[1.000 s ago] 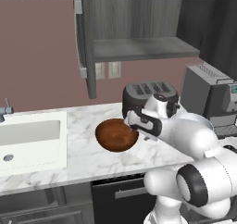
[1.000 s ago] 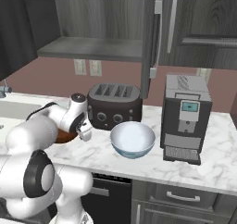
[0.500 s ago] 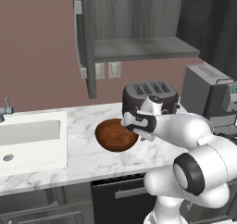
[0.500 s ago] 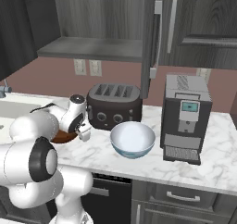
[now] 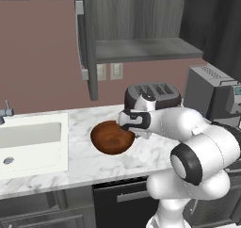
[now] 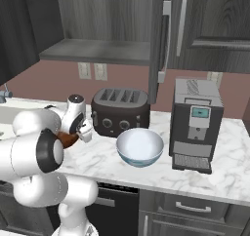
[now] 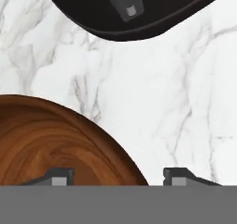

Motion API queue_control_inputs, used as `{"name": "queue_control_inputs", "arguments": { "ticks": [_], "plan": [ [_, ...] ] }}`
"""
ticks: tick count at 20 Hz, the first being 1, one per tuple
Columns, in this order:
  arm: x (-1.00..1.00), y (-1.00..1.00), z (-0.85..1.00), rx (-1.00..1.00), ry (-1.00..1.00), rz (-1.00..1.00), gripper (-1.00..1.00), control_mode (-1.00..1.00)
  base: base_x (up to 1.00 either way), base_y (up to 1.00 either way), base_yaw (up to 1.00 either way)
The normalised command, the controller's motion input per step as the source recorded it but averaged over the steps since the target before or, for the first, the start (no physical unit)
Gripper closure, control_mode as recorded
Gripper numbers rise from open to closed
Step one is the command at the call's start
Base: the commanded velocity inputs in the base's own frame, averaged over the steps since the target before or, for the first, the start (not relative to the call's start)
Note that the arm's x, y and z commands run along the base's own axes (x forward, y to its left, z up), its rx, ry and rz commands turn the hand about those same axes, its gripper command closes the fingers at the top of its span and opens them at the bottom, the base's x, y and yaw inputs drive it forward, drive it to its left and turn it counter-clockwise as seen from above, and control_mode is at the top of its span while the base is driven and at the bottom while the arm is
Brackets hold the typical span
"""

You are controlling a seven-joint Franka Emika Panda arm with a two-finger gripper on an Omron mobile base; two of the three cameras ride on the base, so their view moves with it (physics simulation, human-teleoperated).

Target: Open the cabinet. Pick the bowls from the counter and place them in the cabinet. Then close the cabinet.

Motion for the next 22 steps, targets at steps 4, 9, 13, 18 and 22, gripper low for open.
{"name": "queue_control_inputs", "arguments": {
  "ticks": [4, 9, 13, 18, 22],
  "plan": [
    [-0.24, 0.48, -0.12, -0.08, -0.12, 0.0, 1.0, -1.0, 0.0, 0.0, 0.0],
    [-0.68, 0.39, -0.18, -0.08, -0.15, 0.02, 1.0, -1.0, 0.0, 0.0, 0.0],
    [-0.81, 0.26, -0.21, -0.09, -0.15, 0.02, 1.0, -1.0, 0.0, 0.0, 0.0],
    [-0.8, 0.0, -0.04, -0.1, -0.19, 0.01, 1.0, -1.0, 0.0, 0.0, 0.0],
    [-0.43, -0.25, 0.16, -0.02, -0.16, 0.0, 1.0, -1.0, 0.0, 0.0, 0.0]
  ]
}}
